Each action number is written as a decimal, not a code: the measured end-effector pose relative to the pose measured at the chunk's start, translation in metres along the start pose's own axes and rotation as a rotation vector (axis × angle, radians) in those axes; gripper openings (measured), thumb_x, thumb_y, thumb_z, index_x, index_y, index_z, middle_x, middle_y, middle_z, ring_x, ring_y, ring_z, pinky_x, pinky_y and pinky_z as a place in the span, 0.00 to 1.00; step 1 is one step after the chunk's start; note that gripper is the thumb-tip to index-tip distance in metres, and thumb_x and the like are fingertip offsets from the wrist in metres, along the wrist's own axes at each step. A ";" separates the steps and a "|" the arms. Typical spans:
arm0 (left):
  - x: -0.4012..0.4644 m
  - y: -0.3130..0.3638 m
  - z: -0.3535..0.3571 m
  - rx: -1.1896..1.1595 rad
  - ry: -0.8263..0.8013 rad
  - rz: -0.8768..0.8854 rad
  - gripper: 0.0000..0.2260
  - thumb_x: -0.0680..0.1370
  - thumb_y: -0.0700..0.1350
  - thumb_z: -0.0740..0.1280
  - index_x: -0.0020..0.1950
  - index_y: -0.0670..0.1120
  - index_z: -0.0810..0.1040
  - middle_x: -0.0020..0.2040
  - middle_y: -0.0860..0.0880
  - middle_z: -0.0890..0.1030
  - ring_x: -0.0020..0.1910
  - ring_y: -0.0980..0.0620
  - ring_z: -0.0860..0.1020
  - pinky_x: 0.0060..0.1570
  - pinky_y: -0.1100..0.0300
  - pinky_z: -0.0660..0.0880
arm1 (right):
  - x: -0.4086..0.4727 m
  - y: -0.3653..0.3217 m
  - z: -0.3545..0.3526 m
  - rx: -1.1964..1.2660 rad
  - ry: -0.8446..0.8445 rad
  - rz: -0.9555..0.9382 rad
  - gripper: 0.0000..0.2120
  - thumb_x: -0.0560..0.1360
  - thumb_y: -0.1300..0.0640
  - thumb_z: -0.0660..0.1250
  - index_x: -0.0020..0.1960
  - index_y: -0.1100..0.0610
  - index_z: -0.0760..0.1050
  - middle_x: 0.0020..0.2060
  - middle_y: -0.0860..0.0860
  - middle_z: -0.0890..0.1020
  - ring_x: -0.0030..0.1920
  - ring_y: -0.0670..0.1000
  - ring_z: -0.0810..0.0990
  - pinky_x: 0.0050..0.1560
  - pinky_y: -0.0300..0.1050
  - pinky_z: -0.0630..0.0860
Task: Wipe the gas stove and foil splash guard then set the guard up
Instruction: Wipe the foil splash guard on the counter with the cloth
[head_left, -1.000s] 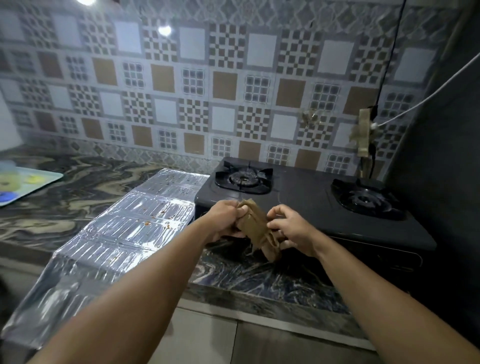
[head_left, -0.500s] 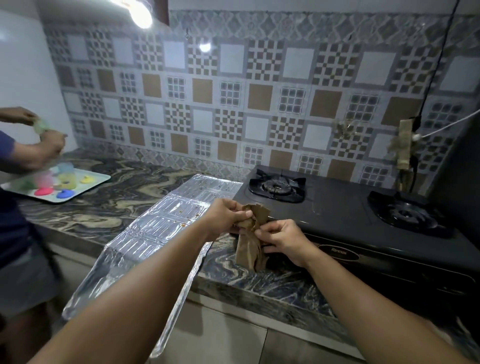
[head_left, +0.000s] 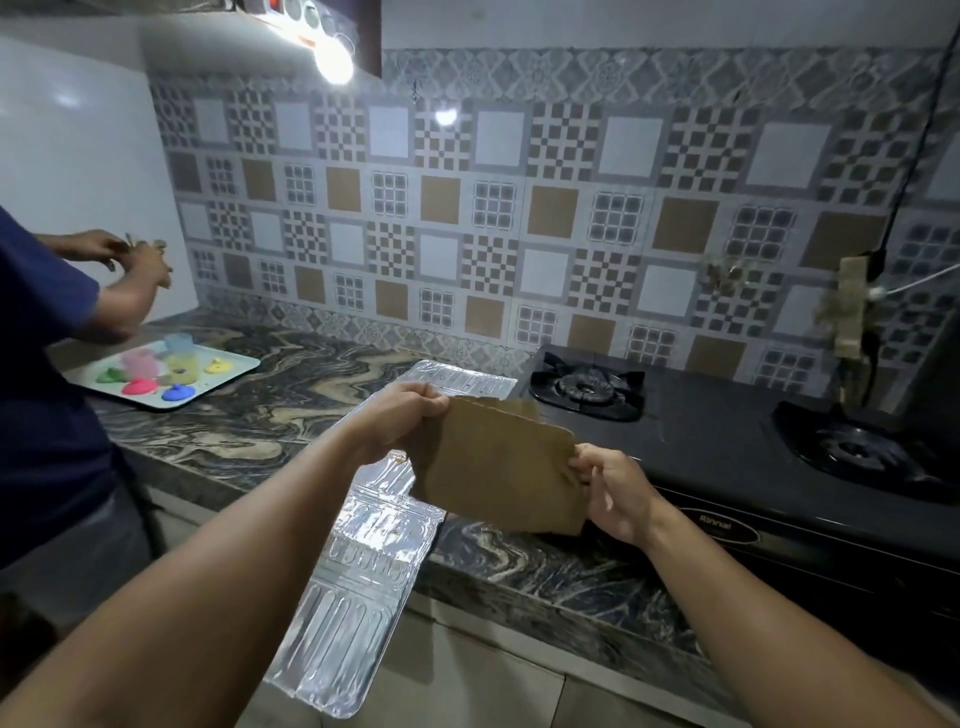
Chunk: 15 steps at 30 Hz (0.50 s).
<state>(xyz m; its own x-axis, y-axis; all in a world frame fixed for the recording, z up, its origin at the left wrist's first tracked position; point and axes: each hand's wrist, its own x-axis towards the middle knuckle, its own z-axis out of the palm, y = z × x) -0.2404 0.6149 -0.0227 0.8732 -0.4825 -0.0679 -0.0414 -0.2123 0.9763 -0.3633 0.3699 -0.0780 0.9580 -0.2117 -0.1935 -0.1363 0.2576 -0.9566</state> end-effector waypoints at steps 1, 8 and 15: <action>0.000 0.000 -0.004 -0.012 0.002 0.007 0.09 0.78 0.41 0.67 0.38 0.47 0.74 0.34 0.48 0.75 0.32 0.52 0.72 0.32 0.59 0.71 | 0.000 -0.002 0.003 0.008 -0.009 -0.009 0.04 0.69 0.58 0.64 0.40 0.55 0.78 0.40 0.56 0.77 0.40 0.53 0.76 0.44 0.49 0.74; 0.000 0.001 -0.009 -0.006 0.088 0.059 0.11 0.78 0.43 0.68 0.35 0.48 0.75 0.31 0.49 0.74 0.30 0.53 0.69 0.28 0.62 0.65 | -0.003 -0.006 0.019 0.005 -0.165 -0.024 0.20 0.72 0.56 0.71 0.61 0.64 0.78 0.54 0.61 0.83 0.54 0.59 0.83 0.50 0.50 0.81; 0.002 -0.014 -0.014 -0.005 0.185 0.037 0.09 0.80 0.45 0.64 0.40 0.46 0.73 0.36 0.47 0.73 0.34 0.52 0.70 0.33 0.59 0.67 | 0.016 0.002 0.033 0.023 0.110 -0.094 0.14 0.70 0.62 0.75 0.55 0.61 0.79 0.43 0.58 0.85 0.38 0.55 0.83 0.39 0.48 0.80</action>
<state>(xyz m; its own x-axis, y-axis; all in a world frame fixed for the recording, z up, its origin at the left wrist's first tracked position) -0.2317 0.6287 -0.0337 0.9456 -0.3251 0.0062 -0.0729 -0.1934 0.9784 -0.3402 0.3982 -0.0758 0.9328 -0.3374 -0.1266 -0.0398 0.2526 -0.9667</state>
